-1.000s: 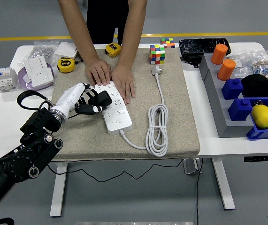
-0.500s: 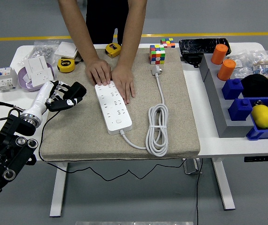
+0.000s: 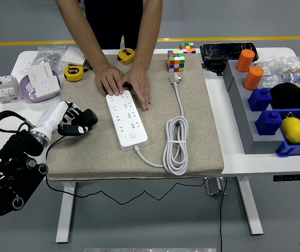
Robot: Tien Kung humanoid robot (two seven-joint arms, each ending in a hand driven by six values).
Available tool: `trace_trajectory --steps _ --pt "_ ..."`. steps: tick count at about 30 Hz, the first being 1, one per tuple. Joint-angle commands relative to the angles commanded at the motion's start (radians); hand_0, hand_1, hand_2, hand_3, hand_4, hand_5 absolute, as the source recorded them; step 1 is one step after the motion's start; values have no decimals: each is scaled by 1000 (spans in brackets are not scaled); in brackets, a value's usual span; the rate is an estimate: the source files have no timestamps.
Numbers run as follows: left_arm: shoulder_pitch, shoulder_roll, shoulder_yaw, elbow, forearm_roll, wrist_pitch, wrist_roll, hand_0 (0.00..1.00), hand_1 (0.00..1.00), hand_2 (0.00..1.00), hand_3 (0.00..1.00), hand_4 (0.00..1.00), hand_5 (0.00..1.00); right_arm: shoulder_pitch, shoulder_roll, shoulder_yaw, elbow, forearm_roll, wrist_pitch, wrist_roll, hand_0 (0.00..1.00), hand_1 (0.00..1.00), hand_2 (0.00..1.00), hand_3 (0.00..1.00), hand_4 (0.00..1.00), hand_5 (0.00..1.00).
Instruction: Pick up the plug,place it near the board,insert it into the board,press the button
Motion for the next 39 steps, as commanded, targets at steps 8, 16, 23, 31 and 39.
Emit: trace_trajectory --steps 8,16,23,31,39 --pt "6 1 -12 -13 -31 -47 14 854 958 873 828 998 639 5 0 -4 0 7 0 3 998 791 717 727 998 891" --pt "85 -54 -166 -163 -267 125 -159 940 998 973 928 998 925 2 4 2 0 4 -1 4 998 792 717 727 998 890" --pt "209 -125 -310 -378 -573 193 -391 944 998 972 932 998 993 -4 10 15 0 -9 0 3 998 793 717 729 998 889" --pt "353 -182 -520 -463 -904 8 -373 905 980 939 980 998 905 -7 16 17 0 -13 2 8 998 792 718 731 998 887" --pt "429 -182 -659 -501 -1242 -115 -325 838 859 834 920 998 905 -12 17 13 0 -11 5 10 998 792 718 730 998 886"
